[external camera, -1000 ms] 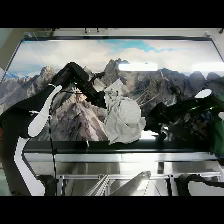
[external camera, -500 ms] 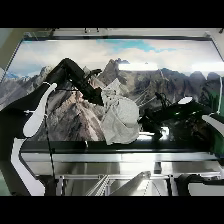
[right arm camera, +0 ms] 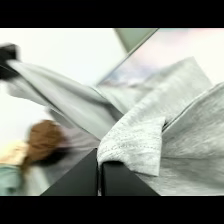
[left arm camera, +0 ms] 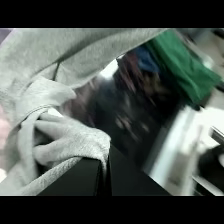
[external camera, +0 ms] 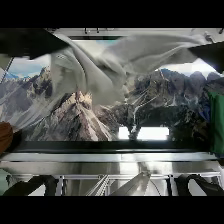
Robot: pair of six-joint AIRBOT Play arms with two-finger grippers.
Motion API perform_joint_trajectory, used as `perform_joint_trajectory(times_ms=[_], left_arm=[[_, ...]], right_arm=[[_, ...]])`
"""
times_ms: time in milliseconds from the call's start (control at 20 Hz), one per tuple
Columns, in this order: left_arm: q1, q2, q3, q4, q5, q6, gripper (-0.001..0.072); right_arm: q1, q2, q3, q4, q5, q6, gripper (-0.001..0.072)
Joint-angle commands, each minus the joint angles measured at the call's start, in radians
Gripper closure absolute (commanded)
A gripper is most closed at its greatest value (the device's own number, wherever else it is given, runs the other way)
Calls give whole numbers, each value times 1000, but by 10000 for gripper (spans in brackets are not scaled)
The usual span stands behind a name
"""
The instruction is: Fold the shirts.
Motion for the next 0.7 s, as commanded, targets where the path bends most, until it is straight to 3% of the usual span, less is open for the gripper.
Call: perform_joint_trajectory(times_ms=[0, 50, 200, 300, 500, 650], left_arm=[[25, 395, -169, 302, -272, -85, 691], [43, 449, -229, 386, -281, -137, 690], [120, 528, -358, 399, -273, -117, 689], [174, 477, -389, 397, -290, -109, 689], [220, 180, -388, 289, -268, 21, 688], [220, -121, -378, 229, -263, 43, 682]], right_arm=[[-40, 266, -6, -240, -212, 64, 698], [-45, 293, -10, -288, -252, 66, 697], [-45, 311, -10, -301, -335, 65, 697], [-45, 248, -11, -304, -354, 64, 697], [23, -52, -44, -304, -340, 44, 696], [106, -343, -87, -304, -348, 35, 695]])
